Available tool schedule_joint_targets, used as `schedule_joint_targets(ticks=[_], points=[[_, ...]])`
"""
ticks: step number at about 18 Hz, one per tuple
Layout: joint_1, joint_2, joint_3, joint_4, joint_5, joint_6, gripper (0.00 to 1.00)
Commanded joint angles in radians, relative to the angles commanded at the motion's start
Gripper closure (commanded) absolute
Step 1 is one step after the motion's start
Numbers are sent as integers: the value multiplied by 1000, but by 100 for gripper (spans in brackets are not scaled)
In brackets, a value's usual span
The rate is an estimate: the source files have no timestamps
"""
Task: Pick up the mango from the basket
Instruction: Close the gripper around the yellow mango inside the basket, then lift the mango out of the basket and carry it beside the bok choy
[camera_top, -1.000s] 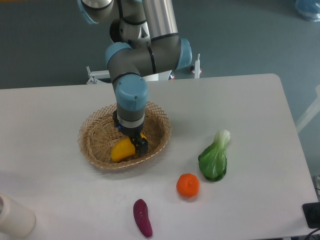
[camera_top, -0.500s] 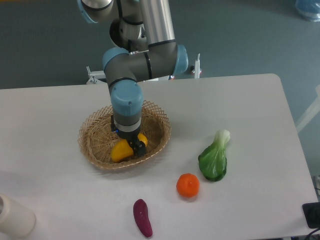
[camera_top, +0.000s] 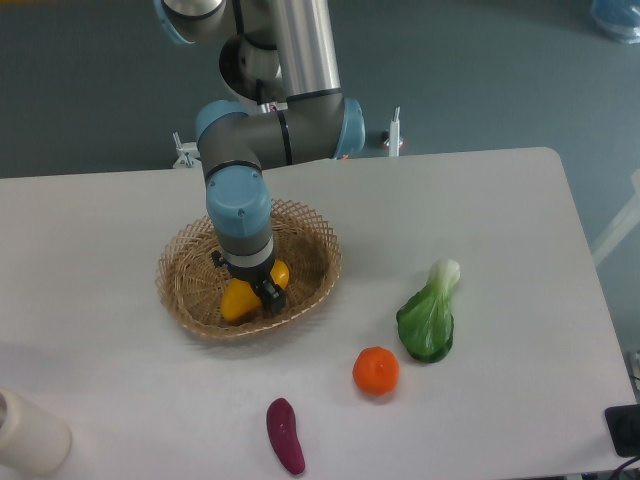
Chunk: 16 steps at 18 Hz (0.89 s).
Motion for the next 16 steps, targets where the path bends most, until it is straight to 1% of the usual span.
schedule_joint_targets(ticks=[2, 6, 9, 10, 14, 16], points=[[3, 15, 2, -9, -2, 3, 57], [28, 54, 12, -77, -2, 11, 57], [55, 64, 40, -118, -3, 43, 55], [63, 74, 49, -117, -2, 43, 55], [98, 74, 123, -118, -2, 43, 55], [136, 75, 140, -118, -3, 43, 55]])
